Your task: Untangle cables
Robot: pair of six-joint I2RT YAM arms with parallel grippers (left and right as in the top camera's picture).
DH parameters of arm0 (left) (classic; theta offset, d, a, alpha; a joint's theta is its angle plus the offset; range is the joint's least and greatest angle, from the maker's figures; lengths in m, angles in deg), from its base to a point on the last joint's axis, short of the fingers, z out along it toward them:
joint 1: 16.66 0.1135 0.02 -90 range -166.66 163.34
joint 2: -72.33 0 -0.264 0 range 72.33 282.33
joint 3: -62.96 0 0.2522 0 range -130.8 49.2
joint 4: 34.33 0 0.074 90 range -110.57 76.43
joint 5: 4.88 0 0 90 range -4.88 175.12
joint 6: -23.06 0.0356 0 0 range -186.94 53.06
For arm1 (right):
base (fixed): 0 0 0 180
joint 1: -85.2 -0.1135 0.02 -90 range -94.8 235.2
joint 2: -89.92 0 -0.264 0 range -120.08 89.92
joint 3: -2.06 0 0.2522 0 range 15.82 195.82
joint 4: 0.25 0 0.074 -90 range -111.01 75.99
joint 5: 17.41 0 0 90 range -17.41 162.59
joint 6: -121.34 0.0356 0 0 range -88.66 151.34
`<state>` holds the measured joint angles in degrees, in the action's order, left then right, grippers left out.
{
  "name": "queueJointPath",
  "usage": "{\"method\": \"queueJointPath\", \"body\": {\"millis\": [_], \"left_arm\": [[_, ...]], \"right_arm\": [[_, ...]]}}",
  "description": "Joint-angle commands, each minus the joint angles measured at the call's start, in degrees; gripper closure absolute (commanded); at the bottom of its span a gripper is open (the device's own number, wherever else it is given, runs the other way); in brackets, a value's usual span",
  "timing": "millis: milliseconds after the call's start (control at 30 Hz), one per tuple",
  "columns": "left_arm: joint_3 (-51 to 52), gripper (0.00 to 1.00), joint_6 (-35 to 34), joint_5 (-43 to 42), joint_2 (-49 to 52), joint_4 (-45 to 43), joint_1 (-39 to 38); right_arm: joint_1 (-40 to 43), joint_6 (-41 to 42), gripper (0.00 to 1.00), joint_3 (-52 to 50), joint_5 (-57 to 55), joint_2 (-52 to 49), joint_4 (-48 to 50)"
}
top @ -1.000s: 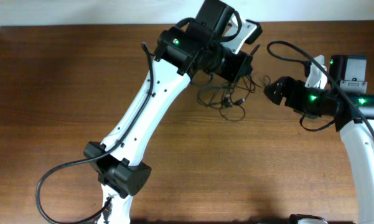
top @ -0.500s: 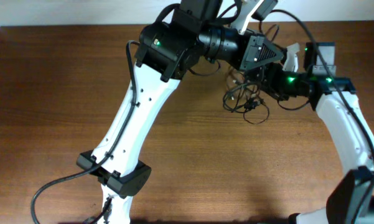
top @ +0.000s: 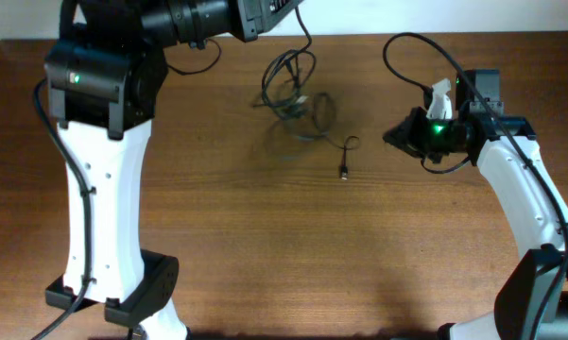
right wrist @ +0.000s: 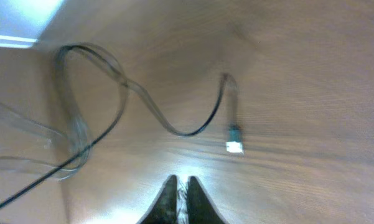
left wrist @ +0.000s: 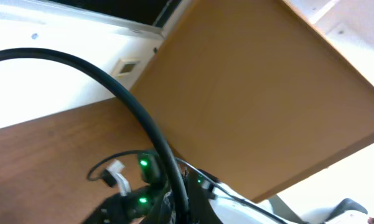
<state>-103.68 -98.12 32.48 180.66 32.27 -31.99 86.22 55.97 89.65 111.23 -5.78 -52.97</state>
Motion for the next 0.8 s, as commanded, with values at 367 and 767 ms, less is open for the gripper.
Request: {"method": "queueJointPath", "body": {"millis": [367, 767], "left_arm": [[-0.8, 1.0, 1.9, 5.2, -0.6, -0.9, 2.3], [-0.8, 1.0, -16.5, 14.5, -10.8, -44.9, 8.6]], "right_arm": [[-4.7, -6.1, 0.2, 0.4, 3.9, 4.5, -1.6], [-4.7, -6.4, 0.19, 0.4, -12.3, 4.3, -9.7]]}}
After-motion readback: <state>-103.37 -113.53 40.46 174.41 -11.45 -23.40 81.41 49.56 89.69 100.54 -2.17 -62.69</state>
